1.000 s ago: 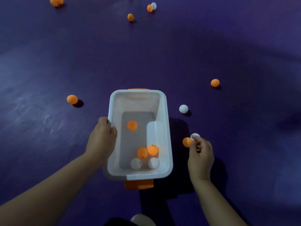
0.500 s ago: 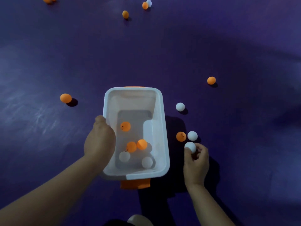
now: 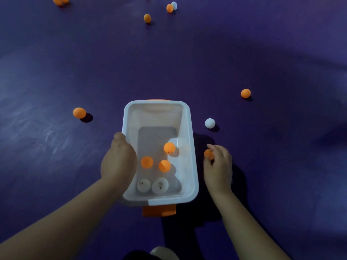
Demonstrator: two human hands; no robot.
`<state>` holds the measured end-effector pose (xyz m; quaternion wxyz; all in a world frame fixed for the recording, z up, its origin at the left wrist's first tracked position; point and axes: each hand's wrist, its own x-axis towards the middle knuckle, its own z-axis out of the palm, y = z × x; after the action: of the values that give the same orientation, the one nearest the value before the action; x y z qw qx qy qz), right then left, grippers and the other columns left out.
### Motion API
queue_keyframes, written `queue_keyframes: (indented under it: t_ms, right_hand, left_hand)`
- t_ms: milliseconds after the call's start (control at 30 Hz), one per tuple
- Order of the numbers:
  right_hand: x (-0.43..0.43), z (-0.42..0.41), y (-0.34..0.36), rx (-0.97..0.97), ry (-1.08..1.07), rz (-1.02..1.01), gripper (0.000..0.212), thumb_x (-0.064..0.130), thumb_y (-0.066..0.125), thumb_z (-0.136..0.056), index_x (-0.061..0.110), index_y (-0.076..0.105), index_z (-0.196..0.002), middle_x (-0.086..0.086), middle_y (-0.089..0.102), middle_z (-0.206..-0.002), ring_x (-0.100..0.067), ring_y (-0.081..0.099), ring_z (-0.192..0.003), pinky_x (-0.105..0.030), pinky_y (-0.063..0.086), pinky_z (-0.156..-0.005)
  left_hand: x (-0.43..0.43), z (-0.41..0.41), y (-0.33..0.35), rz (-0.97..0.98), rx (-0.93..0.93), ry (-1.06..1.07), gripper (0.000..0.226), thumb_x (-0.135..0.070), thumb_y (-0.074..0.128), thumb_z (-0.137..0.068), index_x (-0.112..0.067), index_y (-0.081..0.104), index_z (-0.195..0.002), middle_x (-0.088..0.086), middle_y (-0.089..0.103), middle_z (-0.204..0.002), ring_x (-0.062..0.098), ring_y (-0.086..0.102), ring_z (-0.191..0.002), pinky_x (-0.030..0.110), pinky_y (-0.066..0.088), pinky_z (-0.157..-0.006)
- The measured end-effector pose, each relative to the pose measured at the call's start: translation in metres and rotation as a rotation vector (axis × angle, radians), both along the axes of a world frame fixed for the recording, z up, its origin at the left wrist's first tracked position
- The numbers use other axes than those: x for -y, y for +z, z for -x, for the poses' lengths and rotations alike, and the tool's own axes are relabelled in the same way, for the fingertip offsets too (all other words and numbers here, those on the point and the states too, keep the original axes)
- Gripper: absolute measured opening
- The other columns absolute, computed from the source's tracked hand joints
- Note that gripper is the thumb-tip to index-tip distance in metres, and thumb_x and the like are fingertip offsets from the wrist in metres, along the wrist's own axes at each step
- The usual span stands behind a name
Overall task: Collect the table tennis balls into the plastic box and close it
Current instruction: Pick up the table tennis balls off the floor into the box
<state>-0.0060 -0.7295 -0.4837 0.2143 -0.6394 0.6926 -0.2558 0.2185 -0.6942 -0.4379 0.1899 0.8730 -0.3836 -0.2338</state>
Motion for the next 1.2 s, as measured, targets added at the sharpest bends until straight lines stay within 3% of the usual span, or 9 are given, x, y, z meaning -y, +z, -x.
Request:
queue_keyframes:
  t_ms: [100,267,367,533,667,733,967,1100,1200]
  right_hand:
    - [0.011,0.003,-0.029,-0.319,0.101,-0.195,0.053,0.004,0.05,-0.093,0.021,0.038,-0.142,-0.008,0.034,-0.148,-0.021,0.04,-0.132,-0.028,0.043,-0.095]
    - [0.013,0.007,-0.035,-0.303,0.083,-0.342,0.038,0.017,0.04,-0.098,0.021,0.04,-0.136,-0.003,0.048,-0.128,-0.019,0.057,-0.11,-0.022,0.041,-0.078]
    - [0.009,0.007,-0.019,-0.153,0.064,-0.27,0.037,0.016,0.046,-0.096,0.017,0.046,-0.134,-0.006,0.05,-0.123,-0.021,0.059,-0.097,-0.025,0.044,-0.073]
    - [-0.003,-0.018,0.034,0.291,0.066,0.082,0.027,0.046,0.04,-0.093,0.027,0.06,-0.091,0.018,0.058,-0.072,0.001,0.055,-0.069,-0.014,0.039,-0.059]
    - [-0.008,-0.031,0.048,0.394,0.209,0.079,0.045,0.068,0.026,-0.087,0.039,0.06,-0.091,0.022,0.059,-0.074,0.0,0.058,-0.075,-0.012,0.044,-0.065]
    - [-0.005,-0.029,0.046,0.349,0.202,0.093,0.052,0.063,0.028,-0.089,0.029,0.065,-0.103,0.02,0.06,-0.083,-0.001,0.059,-0.082,-0.015,0.047,-0.07]
    - [0.014,0.013,-0.004,0.04,-0.148,0.123,0.019,0.013,0.052,-0.092,0.014,0.068,-0.103,0.005,0.057,-0.103,-0.011,0.043,-0.098,-0.031,0.045,-0.081]
    - [0.02,0.032,-0.032,-0.236,-0.075,-0.069,0.035,0.013,0.061,-0.087,0.015,0.06,-0.122,-0.01,0.049,-0.132,-0.028,0.039,-0.121,-0.04,0.041,-0.095]
    - [0.023,0.039,-0.043,-0.35,0.007,-0.168,0.035,0.011,0.063,-0.086,0.013,0.06,-0.121,-0.012,0.049,-0.131,-0.029,0.044,-0.116,-0.039,0.043,-0.093]
  left_hand:
    - [0.001,0.0,-0.001,-0.01,0.021,-0.015,0.006,-0.006,0.03,-0.097,-0.012,0.031,-0.096,0.001,0.043,-0.072,0.019,0.042,-0.055,0.029,0.023,-0.044]
    - [0.0,-0.003,-0.004,-0.043,0.049,-0.039,0.006,-0.007,0.032,-0.096,-0.013,0.034,-0.097,0.003,0.05,-0.079,0.02,0.045,-0.059,0.029,0.03,-0.048]
    - [0.001,-0.002,-0.001,-0.025,0.003,-0.006,0.007,-0.01,0.031,-0.096,-0.016,0.032,-0.093,-0.001,0.044,-0.071,0.024,0.048,-0.062,0.032,0.032,-0.049]
    - [0.001,-0.002,0.002,-0.009,-0.03,0.009,0.007,-0.011,0.028,-0.096,-0.016,0.032,-0.092,0.003,0.049,-0.076,0.027,0.051,-0.065,0.034,0.037,-0.054]
    - [0.001,-0.002,0.002,0.002,-0.019,-0.017,0.006,-0.012,0.029,-0.097,-0.016,0.032,-0.094,0.006,0.052,-0.082,0.032,0.056,-0.071,0.037,0.041,-0.056]
    - [0.0,-0.003,0.001,0.005,-0.02,-0.023,0.007,-0.011,0.028,-0.097,-0.015,0.031,-0.093,0.006,0.051,-0.082,0.031,0.053,-0.069,0.034,0.035,-0.052]
    - [0.001,-0.003,0.0,0.001,-0.037,-0.005,0.009,-0.007,0.027,-0.096,-0.013,0.033,-0.095,0.008,0.052,-0.082,0.03,0.051,-0.066,0.032,0.031,-0.048]
    - [0.0,-0.001,0.002,0.008,-0.023,-0.021,0.007,-0.006,0.029,-0.097,-0.01,0.034,-0.099,0.009,0.052,-0.087,0.029,0.048,-0.066,0.032,0.028,-0.046]
    - [0.001,0.0,0.004,0.001,-0.037,-0.005,0.008,-0.007,0.028,-0.097,-0.014,0.031,-0.094,0.006,0.049,-0.085,0.029,0.047,-0.067,0.032,0.026,-0.047]
